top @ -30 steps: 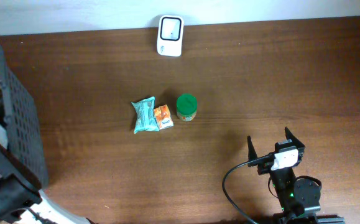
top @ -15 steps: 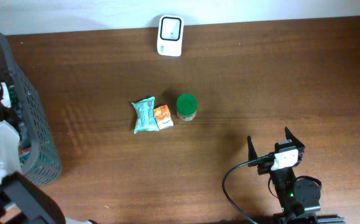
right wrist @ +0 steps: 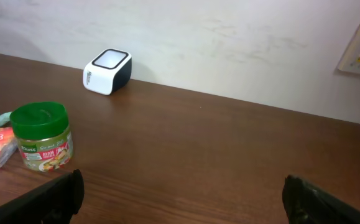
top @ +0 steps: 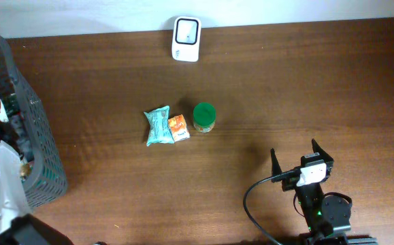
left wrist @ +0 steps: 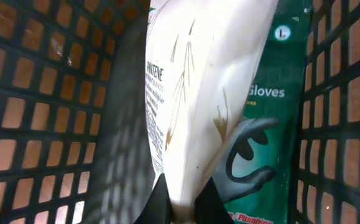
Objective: Scan the item barcode
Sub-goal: 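Lift the tube out and lay it beside the green packet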
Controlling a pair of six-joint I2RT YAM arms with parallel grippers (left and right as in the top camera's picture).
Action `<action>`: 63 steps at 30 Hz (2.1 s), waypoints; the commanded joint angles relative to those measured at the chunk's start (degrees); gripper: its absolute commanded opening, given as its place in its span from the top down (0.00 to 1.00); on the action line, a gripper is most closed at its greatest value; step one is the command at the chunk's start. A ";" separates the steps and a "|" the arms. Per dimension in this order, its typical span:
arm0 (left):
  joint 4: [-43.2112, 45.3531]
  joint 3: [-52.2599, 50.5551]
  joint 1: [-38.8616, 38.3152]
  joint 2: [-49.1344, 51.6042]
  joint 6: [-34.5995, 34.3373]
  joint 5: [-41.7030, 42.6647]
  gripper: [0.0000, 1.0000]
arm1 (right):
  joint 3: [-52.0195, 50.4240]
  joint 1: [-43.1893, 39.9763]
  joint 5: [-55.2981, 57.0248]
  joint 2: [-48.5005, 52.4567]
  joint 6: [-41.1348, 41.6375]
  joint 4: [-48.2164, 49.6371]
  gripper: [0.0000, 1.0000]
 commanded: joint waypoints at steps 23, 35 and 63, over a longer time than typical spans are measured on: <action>-20.00 7.17 -39.36 -29.31 -19.50 4.46 1.00 | -0.46 -0.37 -0.33 -0.48 0.79 -0.04 0.02; -21.24 4.35 -46.18 -5.31 -29.86 4.87 1.00 | -0.46 -0.37 -0.33 -0.48 0.79 -0.02 0.02; -16.09 8.24 -45.99 10.56 -30.82 7.72 0.00 | -0.46 -0.37 -0.33 -0.48 0.79 -0.04 0.02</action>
